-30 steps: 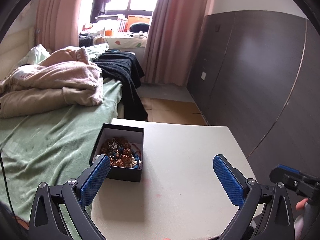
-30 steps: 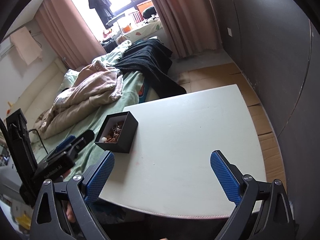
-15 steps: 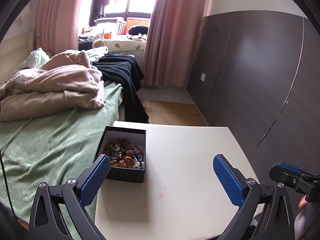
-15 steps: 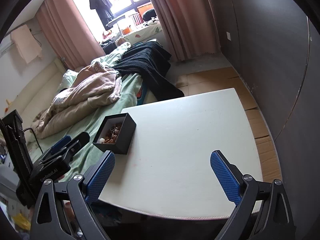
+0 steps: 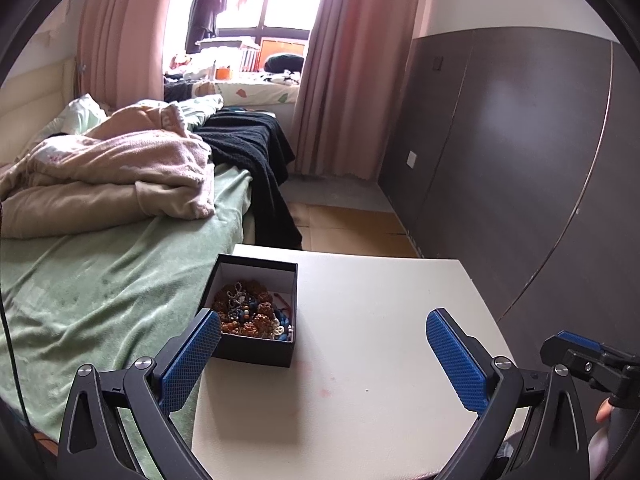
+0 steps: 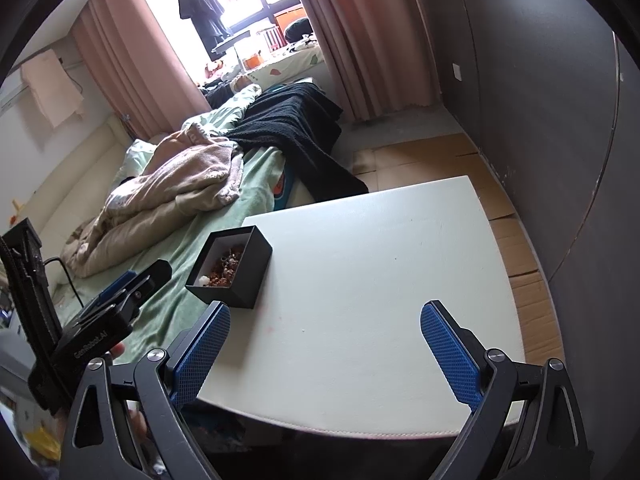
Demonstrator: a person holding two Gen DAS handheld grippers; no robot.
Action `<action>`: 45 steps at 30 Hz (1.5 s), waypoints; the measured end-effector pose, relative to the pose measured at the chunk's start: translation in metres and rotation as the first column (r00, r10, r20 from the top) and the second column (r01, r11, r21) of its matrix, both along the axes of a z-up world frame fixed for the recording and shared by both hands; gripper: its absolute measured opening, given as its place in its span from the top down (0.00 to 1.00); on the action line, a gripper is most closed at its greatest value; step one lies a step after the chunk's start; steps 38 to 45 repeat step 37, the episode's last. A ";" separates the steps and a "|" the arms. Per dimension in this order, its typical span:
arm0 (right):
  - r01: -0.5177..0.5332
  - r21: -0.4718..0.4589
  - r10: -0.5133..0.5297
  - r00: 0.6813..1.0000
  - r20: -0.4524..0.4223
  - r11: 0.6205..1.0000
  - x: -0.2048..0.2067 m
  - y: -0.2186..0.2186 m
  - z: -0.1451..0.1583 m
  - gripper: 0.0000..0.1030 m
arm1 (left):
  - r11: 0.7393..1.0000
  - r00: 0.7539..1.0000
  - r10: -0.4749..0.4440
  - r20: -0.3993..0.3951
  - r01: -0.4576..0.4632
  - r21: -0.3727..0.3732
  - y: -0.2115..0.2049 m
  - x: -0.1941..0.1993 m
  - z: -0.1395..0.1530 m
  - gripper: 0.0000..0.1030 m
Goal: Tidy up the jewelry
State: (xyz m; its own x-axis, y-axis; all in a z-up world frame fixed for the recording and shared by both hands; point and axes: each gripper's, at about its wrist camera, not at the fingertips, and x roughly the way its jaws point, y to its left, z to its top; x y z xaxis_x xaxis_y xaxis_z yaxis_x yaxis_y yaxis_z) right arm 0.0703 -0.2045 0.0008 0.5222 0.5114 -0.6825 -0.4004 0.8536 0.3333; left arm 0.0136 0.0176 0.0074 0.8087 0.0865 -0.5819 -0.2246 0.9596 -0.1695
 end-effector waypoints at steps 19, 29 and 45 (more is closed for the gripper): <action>0.008 -0.006 -0.008 1.000 -0.018 1.000 0.001 -0.002 -0.003 0.06 | 1.000 1.000 -0.007 -0.001 0.007 0.021 -0.007 0.000 0.000 0.01; 0.009 -0.021 -0.009 1.000 -0.025 1.000 0.002 -0.003 -0.004 0.06 | 1.000 1.000 -0.005 -0.010 0.005 0.024 -0.008 0.000 -0.001 0.01; 0.012 -0.031 -0.013 1.000 -0.024 0.999 0.002 -0.005 -0.004 0.06 | 0.999 1.000 0.001 -0.027 -0.001 0.032 -0.009 0.008 -0.009 0.01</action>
